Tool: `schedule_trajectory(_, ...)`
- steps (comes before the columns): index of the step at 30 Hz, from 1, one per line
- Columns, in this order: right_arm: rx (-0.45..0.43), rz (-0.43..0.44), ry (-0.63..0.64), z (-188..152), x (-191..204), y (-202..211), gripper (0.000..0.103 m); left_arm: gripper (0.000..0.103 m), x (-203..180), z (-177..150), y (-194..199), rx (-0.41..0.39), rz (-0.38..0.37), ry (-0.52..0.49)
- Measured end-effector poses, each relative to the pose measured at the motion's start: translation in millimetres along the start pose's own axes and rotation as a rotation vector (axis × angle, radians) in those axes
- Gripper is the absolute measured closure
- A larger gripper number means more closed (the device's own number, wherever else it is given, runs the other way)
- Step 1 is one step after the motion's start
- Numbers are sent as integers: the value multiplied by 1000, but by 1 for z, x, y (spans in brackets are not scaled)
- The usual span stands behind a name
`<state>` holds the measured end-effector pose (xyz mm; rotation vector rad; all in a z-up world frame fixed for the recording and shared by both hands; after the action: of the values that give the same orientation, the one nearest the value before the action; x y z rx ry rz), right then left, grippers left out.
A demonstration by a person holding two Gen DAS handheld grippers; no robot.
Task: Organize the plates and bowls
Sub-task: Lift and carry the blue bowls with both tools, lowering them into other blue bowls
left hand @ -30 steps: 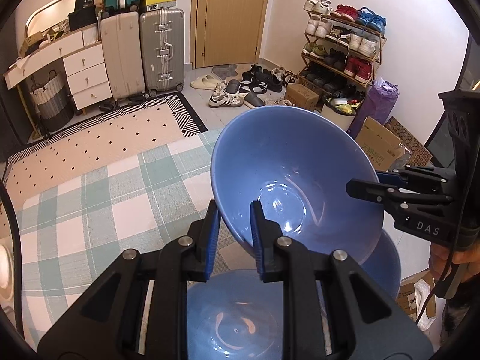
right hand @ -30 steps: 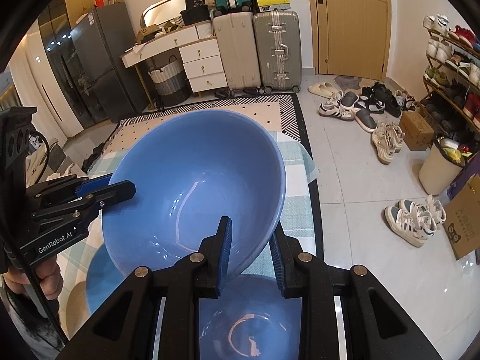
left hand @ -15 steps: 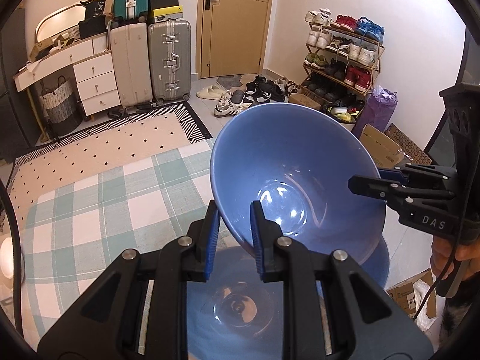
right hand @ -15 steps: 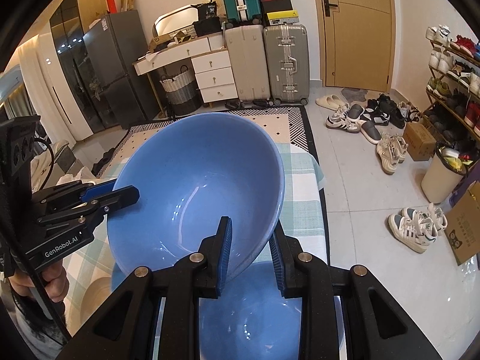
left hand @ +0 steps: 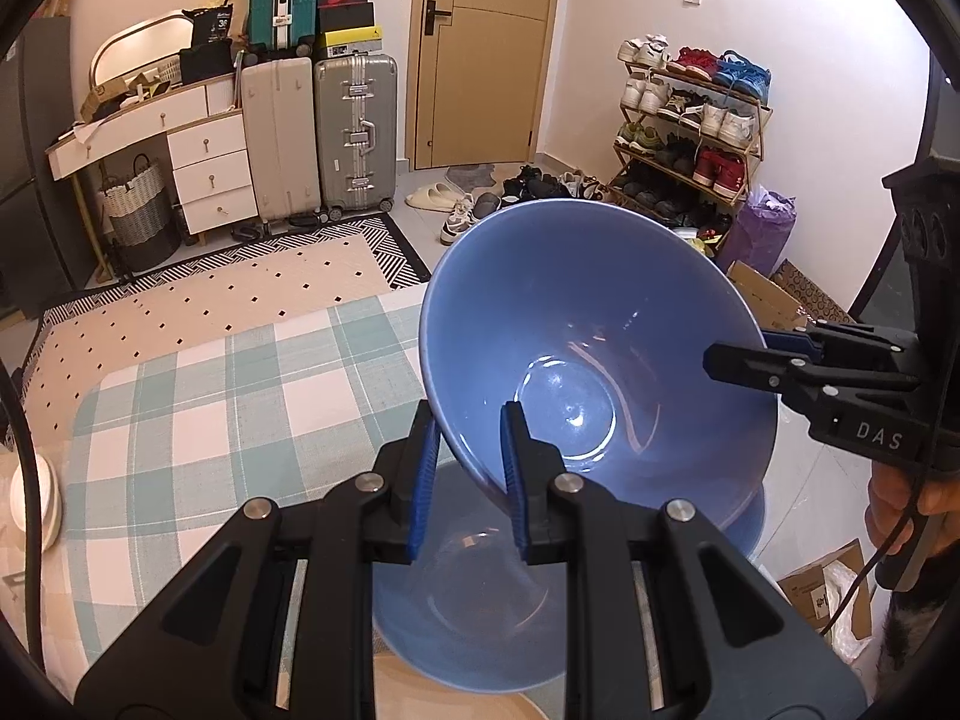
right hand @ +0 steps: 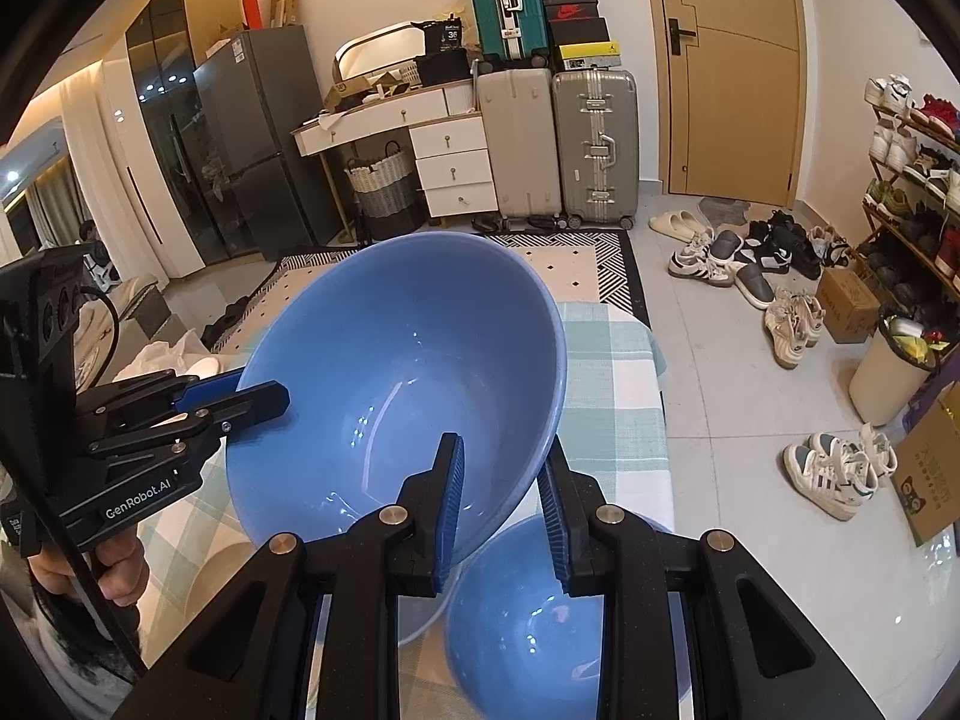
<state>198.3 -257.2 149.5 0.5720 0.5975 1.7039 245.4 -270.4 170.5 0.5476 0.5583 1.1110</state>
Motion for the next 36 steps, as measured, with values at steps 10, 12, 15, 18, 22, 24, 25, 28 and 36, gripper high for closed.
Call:
schedule_trajectory(10,13,22,20,-11,27,3,77,86,8,-21,28,5,13,21)
schedule_trajectory(12,19,27,22,-14,34,1,77,86,11,-28,31,8,17,28)
schedule_trajectory(15,32,33,34,-19,40,-2,77,86,16,-35,34,11,22,34)
schedule_trajectory(18,43,39,35,-26,47,-6,77,86,22,-44,33,17,28,42)
schedule_trajectory(22,59,50,39,-36,58,-13,77,86,31,-56,32,25,39,53)
schedule_trajectory(24,69,55,41,-41,61,-18,77,86,36,-63,31,34,43,61)
schedule_trajectory(25,74,57,41,-42,62,-22,77,86,39,-67,29,38,47,63)
schedule_trajectory(28,89,63,46,-47,65,-31,77,86,48,-77,21,48,60,64)
schedule_trajectory(36,121,56,53,-59,66,-55,77,86,65,-100,-8,86,67,78)
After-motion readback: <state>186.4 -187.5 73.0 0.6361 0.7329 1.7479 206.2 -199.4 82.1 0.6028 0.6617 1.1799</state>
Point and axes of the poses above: each gripper's, at about its wrist camera, not at the fingertips, and y roughly against the way its jaws point, x to its left, z to its top, the point moved 3 cm from there along -y, roughly the way its jaws point, and after that the axes turned 4 degrees about y, right-handed, at the moved point
